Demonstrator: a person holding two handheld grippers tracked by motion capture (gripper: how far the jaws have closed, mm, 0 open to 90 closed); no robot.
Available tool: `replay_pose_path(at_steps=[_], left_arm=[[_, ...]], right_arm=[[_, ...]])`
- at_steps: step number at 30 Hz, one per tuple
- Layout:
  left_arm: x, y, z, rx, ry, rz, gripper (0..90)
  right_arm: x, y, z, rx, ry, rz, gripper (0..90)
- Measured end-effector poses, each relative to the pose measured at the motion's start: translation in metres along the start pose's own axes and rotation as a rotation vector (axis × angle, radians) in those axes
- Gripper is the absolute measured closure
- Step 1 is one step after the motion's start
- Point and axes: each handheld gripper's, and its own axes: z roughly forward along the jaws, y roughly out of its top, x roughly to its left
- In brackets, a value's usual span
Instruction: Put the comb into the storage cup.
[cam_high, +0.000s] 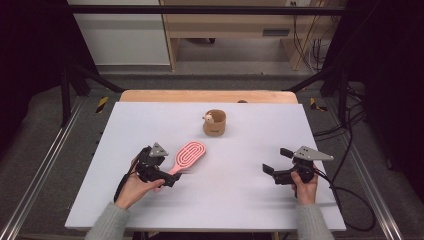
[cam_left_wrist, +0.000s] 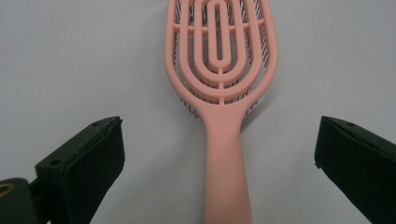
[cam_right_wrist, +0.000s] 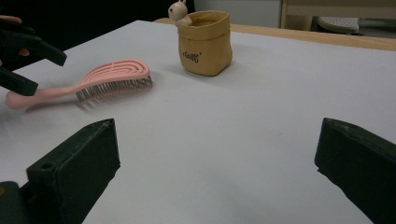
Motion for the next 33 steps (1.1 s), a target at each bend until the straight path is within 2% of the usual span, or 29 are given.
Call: replay_pose_path(at_steps=[10,13,33], left_arm=[[0.0,-0.003,0.008,0.024,0.004,-0.008,7.9],[-0.001,-0.003,0.009,0.027,-0.007,-0.009,11.9],[-0.002,-0.004,0.016,0.057,-0.016,-0.006,39.2]], right_arm=[[0.0,0.0,0.0,-0.001,0.001,0.002,0.4],[0.0,0.0,-0.001,-0.001,0.0,0.001,0.4],[0.0,0.0,0.001,0.007,0.001,0.004,0.4]])
